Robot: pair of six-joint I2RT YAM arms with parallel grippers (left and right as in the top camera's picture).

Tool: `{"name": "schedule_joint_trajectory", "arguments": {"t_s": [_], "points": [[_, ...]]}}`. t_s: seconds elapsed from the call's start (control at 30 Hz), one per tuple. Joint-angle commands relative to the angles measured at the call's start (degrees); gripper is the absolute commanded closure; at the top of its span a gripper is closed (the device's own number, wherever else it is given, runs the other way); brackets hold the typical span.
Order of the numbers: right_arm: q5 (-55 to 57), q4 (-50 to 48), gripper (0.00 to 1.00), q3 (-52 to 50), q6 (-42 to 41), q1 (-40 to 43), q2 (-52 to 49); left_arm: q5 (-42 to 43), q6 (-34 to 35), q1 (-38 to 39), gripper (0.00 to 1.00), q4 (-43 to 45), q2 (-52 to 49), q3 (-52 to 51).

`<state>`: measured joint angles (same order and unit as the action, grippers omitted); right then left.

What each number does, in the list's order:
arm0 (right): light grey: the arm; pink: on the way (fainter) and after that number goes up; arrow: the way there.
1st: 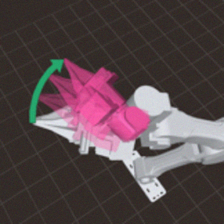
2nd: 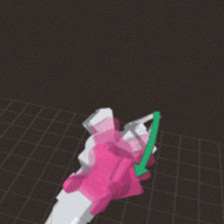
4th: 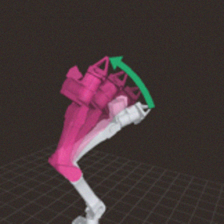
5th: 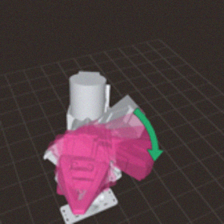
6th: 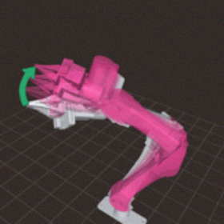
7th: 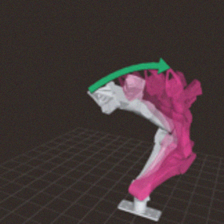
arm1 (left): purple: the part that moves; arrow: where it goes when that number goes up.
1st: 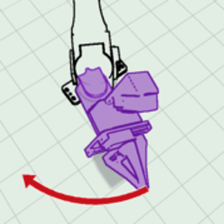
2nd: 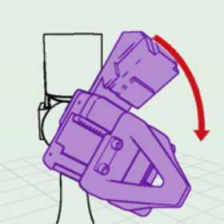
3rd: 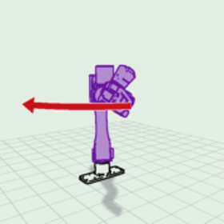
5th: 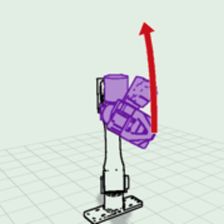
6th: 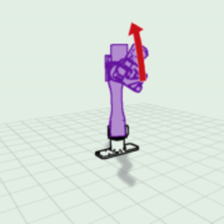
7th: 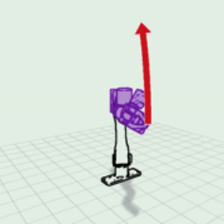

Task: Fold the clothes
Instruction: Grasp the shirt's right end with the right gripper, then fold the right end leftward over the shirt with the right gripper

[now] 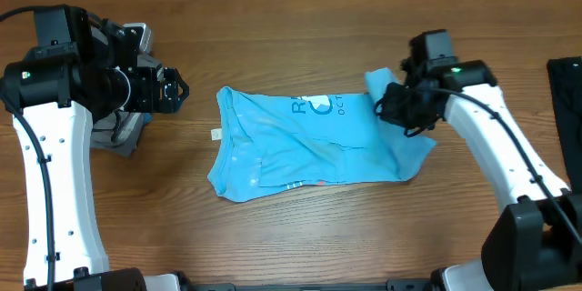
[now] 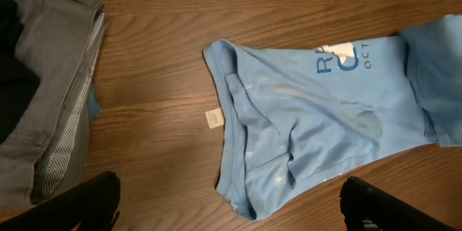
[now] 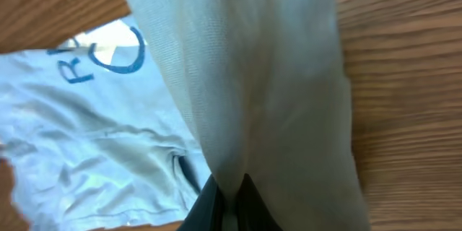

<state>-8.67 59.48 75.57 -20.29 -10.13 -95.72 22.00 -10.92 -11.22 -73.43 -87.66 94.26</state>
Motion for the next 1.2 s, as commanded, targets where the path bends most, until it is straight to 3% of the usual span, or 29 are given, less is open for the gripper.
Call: {"name": "schedule_joint_trajectory", "arguments": {"t_s": [0.0,0.57,0.77,0.8,0.93,1.17], "points": [[5.2,-0.7,0.96,-0.7,-4.2,-3.0,-2.2,-0.2,-0.2,0.4,0.0,0.2,-0.2,0.5],[6.7,-5.6,0.96,-1.3,-20.7,-15.2,-6.4,-0.2,-0.3,0.4,0.0,0.2,-0.2,0.5],[5.9,-7.7,0.95,-1.3,-22.1,-17.8,-6.9,-0.2,-0.3,0.4,0.0,0.2,-0.2,0.5],[5.9,-7.6,0.91,-1.3,-23.1,-18.0,-6.9,-0.2,-0.2,0.4,0.0,0.2,-0.2,0.5],[5.8,-8.4,0.55,-1.3,-24.5,-18.0,-6.8,-0.2,-0.2,0.4,0.0,0.2,-0.2,0.5],[4.7,-8.1,0.56,-0.8,-17.6,-15.7,-3.9,-0.2,-0.3,0.4,0.0,0.2,-0.2,0.5]]}}
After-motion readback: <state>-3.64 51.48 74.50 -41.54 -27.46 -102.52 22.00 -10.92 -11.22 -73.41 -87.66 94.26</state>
